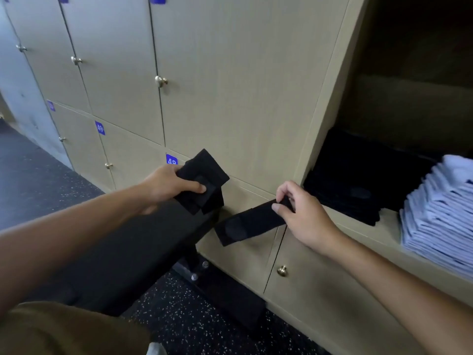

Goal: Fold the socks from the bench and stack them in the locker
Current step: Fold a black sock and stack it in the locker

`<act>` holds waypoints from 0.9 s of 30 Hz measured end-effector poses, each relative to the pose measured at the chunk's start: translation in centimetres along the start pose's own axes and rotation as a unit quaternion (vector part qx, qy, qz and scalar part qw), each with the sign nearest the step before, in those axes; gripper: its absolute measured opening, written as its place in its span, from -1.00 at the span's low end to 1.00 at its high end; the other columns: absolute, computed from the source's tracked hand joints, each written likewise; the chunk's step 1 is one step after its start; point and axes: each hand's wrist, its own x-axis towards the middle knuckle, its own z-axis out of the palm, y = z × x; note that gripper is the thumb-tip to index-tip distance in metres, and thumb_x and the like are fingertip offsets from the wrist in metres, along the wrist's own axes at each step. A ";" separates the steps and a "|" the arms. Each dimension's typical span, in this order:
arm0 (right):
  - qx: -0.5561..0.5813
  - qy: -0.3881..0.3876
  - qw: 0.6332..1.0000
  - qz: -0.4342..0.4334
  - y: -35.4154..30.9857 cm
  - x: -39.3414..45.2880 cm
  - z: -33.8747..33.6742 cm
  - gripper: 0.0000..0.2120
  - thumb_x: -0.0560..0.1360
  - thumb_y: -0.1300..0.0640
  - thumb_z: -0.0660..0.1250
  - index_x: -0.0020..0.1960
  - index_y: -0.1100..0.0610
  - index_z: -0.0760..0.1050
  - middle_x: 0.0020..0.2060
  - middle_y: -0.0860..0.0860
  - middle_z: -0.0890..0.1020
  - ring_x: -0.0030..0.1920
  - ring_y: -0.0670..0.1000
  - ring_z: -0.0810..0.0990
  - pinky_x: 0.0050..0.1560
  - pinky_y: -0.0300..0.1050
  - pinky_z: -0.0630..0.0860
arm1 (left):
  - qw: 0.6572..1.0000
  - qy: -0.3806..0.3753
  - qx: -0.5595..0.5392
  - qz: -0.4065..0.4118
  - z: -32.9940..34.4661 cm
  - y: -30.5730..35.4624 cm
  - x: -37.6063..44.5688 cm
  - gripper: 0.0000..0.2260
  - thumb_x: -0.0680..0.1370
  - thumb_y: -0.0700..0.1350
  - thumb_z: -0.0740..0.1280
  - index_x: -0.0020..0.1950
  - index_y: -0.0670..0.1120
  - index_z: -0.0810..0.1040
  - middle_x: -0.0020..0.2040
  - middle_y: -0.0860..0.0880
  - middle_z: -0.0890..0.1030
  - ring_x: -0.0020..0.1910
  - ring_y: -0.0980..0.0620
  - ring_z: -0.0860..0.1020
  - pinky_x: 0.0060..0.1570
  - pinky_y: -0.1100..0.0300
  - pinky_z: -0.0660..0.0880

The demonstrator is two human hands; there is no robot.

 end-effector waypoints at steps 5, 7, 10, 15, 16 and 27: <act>0.040 0.031 0.999 -0.015 -1.0 -1.8 -3.5 -0.79 0.58 0.17 0.38 -0.07 -0.09 0.41 -0.07 -0.08 0.62 0.04 -0.21 0.58 0.11 -0.16 0.52 | 0.999 0.001 0.020 0.041 1.4 1.8 -1.2 -0.85 0.49 -0.23 0.52 0.03 -0.11 0.66 -0.20 -0.03 0.75 -0.25 0.03 0.72 -0.27 0.21 0.57; 0.059 0.042 0.997 -0.018 -1.4 -2.4 -4.6 -0.79 0.54 0.19 0.44 -0.06 -0.08 0.46 -0.02 -0.13 0.64 0.09 -0.37 0.54 0.08 -0.44 0.44 | 0.998 -0.013 0.023 0.049 2.1 2.2 -1.6 -0.83 0.50 -0.25 0.50 0.07 -0.13 0.65 -0.12 -0.08 0.75 -0.11 -0.08 0.73 -0.13 0.10 0.61; 0.092 0.069 0.993 -0.027 -1.6 -3.1 -5.7 -0.80 0.51 0.25 0.47 -0.04 -0.01 0.52 -0.10 -0.17 0.66 0.03 -0.42 0.55 -0.02 -0.58 0.40 | 0.998 -0.045 0.010 0.048 3.0 2.6 -2.4 -0.84 0.51 -0.28 0.48 0.08 -0.16 0.65 -0.04 -0.15 0.75 0.00 -0.21 0.71 0.01 0.00 0.63; 0.158 0.101 0.981 -0.047 -1.6 -3.9 -7.4 -0.80 0.51 0.33 0.44 -0.06 0.04 0.59 -0.15 -0.14 0.68 -0.04 -0.21 0.66 -0.02 -0.39 0.54 | 0.995 -0.095 -0.005 0.033 4.6 3.7 -3.7 -0.86 0.56 -0.26 0.43 0.11 -0.15 0.64 -0.01 -0.14 0.75 -0.01 -0.13 0.72 0.10 -0.04 0.62; 0.169 0.116 0.978 -0.041 -1.4 -4.0 -7.8 -0.81 0.51 0.32 0.44 -0.08 0.02 0.62 -0.15 -0.14 0.69 -0.01 -0.18 0.66 0.02 -0.32 0.57 | 0.993 -0.111 -0.019 0.024 5.0 3.8 -3.9 -0.85 0.58 -0.26 0.41 0.14 -0.14 0.64 0.02 -0.14 0.74 0.00 -0.11 0.72 0.08 -0.03 0.63; 0.408 0.131 0.894 0.132 -0.7 -4.4 -7.8 -0.79 0.53 0.38 0.40 0.09 0.18 0.67 -0.04 0.13 0.72 0.04 0.08 0.73 0.08 -0.04 0.67 | 0.961 -0.215 -0.162 -0.066 8.2 4.7 -4.8 -0.63 0.51 -0.13 0.43 0.32 -0.13 0.58 0.11 -0.11 0.67 0.07 -0.03 0.61 0.09 0.06 0.57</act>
